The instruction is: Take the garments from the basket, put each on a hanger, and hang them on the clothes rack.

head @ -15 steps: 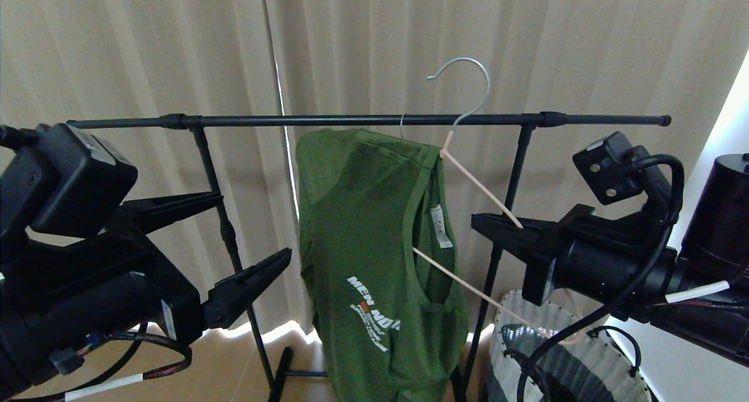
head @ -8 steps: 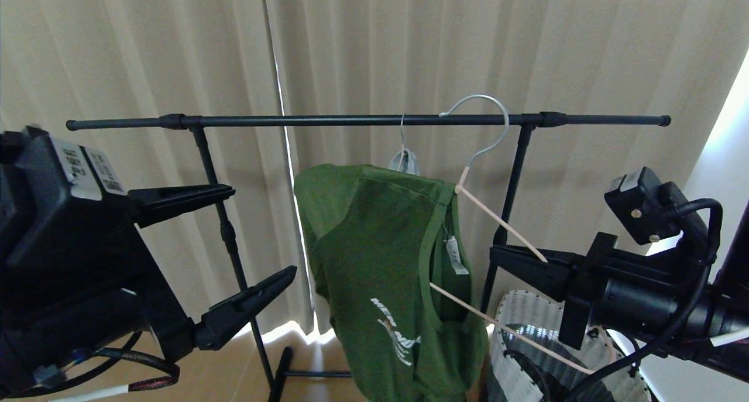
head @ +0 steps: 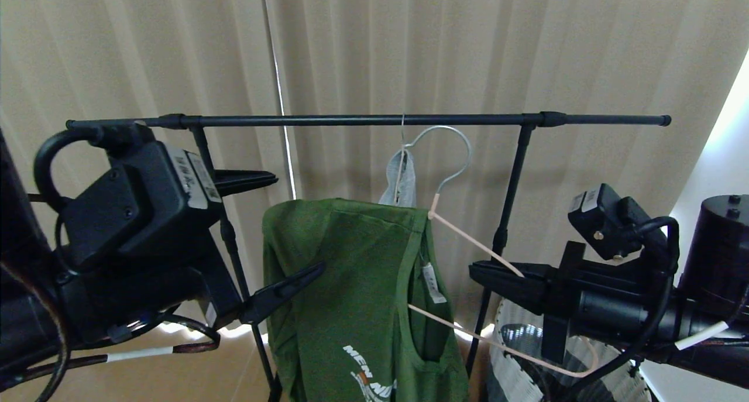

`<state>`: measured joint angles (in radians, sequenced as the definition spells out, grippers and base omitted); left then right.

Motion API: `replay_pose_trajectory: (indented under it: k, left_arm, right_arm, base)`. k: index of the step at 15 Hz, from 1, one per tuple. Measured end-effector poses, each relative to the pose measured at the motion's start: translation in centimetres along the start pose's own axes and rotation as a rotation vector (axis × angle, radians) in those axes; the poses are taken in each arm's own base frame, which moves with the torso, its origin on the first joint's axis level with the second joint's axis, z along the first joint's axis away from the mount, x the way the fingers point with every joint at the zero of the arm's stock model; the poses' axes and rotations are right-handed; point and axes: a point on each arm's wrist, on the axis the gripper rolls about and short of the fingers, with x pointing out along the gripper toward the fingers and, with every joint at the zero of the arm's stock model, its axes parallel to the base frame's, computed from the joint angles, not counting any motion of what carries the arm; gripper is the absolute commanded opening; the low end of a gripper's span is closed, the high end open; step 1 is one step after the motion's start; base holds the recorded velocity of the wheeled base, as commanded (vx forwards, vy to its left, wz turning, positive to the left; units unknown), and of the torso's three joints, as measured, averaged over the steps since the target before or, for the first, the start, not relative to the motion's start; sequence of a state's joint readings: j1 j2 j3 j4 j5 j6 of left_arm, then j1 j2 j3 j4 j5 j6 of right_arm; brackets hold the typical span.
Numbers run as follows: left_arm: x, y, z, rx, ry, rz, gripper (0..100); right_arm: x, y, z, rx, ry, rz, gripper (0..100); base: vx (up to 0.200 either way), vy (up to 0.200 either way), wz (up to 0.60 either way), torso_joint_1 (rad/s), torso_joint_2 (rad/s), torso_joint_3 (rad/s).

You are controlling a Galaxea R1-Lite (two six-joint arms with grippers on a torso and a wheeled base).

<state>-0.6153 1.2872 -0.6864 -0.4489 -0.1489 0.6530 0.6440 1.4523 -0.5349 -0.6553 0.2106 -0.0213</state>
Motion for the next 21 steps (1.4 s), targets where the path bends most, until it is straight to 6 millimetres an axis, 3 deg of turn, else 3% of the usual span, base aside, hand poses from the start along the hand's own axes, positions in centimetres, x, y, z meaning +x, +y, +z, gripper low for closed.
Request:
replay_pose_trajectory:
  k: [5,12,13,21]
  left_arm:
    - [2.9,0.5,-0.1,0.064,0.025,-0.019,100]
    - [3.9,0.4,-0.7,0.084,0.052,-0.036,100]
    - [4.0,0.4,-0.7,0.090,0.053,-0.037,0]
    - [4.0,0.5,-1.2,0.086,0.070,-0.030,0]
  right_arm:
    - [1.1,1.2,1.0,-0.008,0.054,0.061,0]
    - [1.3,2.8,1.3,-0.029,0.048,0.125,0]
    - [1.3,3.0,1.3,-0.030,0.047,0.131,0]
    - [1.0,3.2,1.5,-0.034,0.033,0.139,0]
  base:
    - [0.000,0.000,0.00,0.000,0.00,0.000]
    - [0.000,0.000,0.00,0.000,0.00,0.000]
    - [0.000,0.000,0.00,0.000,0.00,0.000]
    - [0.000,0.000,0.00,0.000,0.00,0.000]
